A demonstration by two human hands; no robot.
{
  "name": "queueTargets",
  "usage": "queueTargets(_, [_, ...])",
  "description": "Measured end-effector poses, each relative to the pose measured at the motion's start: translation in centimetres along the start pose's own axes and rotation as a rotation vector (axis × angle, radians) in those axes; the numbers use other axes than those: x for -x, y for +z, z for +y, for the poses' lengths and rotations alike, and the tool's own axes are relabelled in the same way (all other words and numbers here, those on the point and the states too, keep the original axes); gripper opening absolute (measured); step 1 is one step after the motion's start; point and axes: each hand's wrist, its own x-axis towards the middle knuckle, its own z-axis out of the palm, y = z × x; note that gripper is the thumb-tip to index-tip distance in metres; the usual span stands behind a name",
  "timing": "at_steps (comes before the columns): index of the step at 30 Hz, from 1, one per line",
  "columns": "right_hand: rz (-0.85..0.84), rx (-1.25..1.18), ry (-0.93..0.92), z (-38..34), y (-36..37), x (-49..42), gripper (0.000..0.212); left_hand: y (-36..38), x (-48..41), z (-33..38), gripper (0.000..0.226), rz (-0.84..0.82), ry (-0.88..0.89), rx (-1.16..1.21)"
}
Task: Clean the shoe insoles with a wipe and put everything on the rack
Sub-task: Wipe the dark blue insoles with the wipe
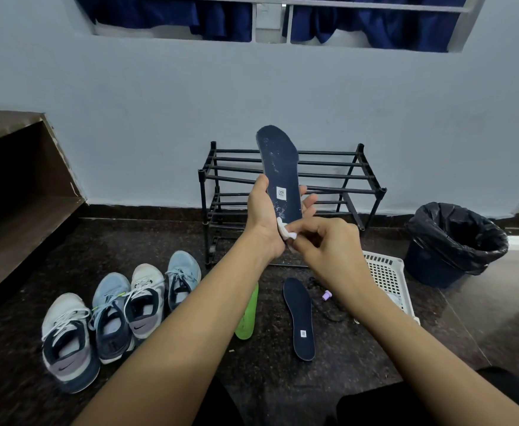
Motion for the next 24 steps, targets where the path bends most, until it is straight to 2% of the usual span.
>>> queueTargets(9, [0.098, -0.039, 0.008, -0.3, -0.1, -0.7, 0.021, 0.6, 0.7, -1.4, 0.056, -0.01, -0.017, -0.029])
queueTargets(18, [-0.033, 0.108, -0.109, -0.6, -0.6, -1.1, 0.019, 0.0, -0.3, 0.5, 0.051, 0.001, -0.019, 0.081])
queueTargets(24, [0.064, 0.053, -0.091, 0.0, -0.3, -1.1, 0.023, 0.2, 0.0, -0.9, 0.055, -0.004, -0.003, -0.002])
